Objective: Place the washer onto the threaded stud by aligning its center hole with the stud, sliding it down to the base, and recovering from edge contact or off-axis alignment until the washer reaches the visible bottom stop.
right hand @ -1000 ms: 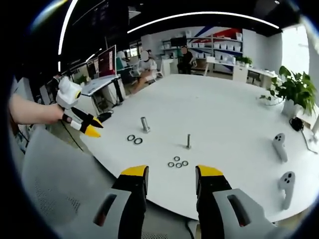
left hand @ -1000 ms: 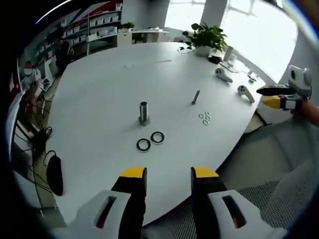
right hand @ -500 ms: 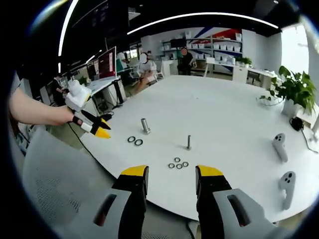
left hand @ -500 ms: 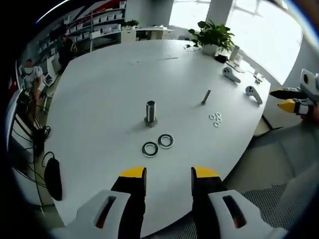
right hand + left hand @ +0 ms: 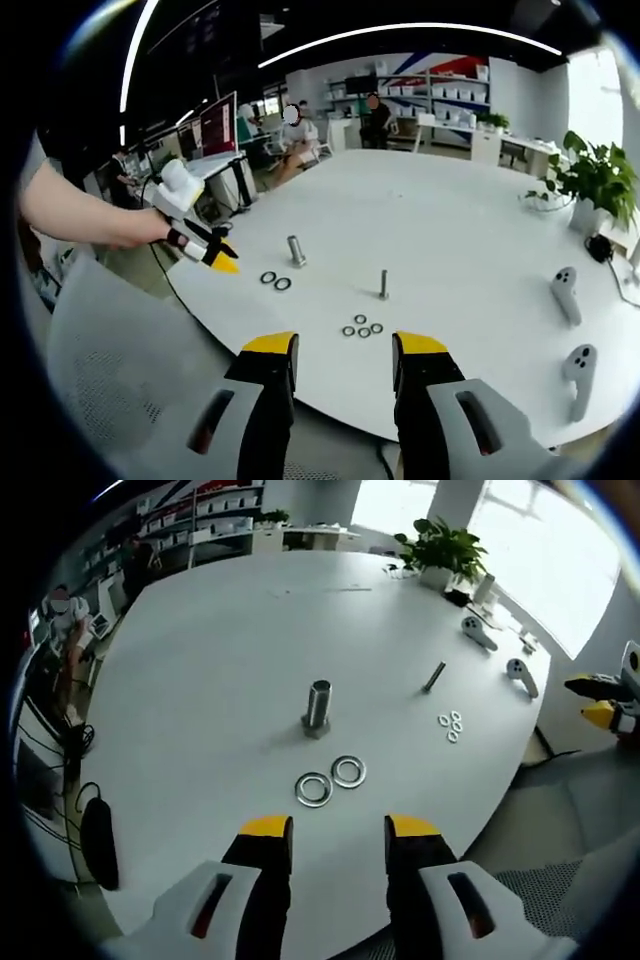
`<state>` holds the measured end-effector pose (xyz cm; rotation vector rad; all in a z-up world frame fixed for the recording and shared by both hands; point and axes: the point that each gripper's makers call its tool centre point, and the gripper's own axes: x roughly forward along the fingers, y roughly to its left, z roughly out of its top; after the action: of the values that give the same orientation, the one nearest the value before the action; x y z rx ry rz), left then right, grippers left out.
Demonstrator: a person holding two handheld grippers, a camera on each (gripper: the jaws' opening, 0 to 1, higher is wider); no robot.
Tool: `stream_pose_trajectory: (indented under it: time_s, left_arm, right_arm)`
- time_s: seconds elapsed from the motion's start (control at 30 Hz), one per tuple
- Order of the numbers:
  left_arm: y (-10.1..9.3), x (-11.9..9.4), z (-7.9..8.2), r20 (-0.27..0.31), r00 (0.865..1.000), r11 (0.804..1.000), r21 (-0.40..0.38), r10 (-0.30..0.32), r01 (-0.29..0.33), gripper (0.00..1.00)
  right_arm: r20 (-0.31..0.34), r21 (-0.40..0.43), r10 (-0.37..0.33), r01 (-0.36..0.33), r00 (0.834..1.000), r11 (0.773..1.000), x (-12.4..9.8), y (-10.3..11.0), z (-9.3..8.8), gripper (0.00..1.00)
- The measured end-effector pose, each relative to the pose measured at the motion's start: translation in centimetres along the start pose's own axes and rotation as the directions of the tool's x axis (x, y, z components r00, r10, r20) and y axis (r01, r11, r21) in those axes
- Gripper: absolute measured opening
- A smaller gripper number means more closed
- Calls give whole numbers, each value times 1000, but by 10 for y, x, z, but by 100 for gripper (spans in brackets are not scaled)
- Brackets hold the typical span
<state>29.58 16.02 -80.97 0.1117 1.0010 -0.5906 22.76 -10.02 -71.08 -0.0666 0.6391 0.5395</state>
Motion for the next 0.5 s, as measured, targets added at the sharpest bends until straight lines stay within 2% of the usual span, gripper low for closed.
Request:
stream_pose_trajectory:
  time_s: [0.27, 0.5]
  left_arm:
    - [5, 9, 0, -54, 999, 1000, 24, -9, 10, 34]
    - [7, 18, 0, -93, 996, 997, 74, 7, 0, 34]
  right_arm:
    - [8, 10, 11, -11, 1000, 1000, 0, 1, 1, 40]
    - [15, 12, 5, -5, 1000, 1000, -1, 0, 3, 40]
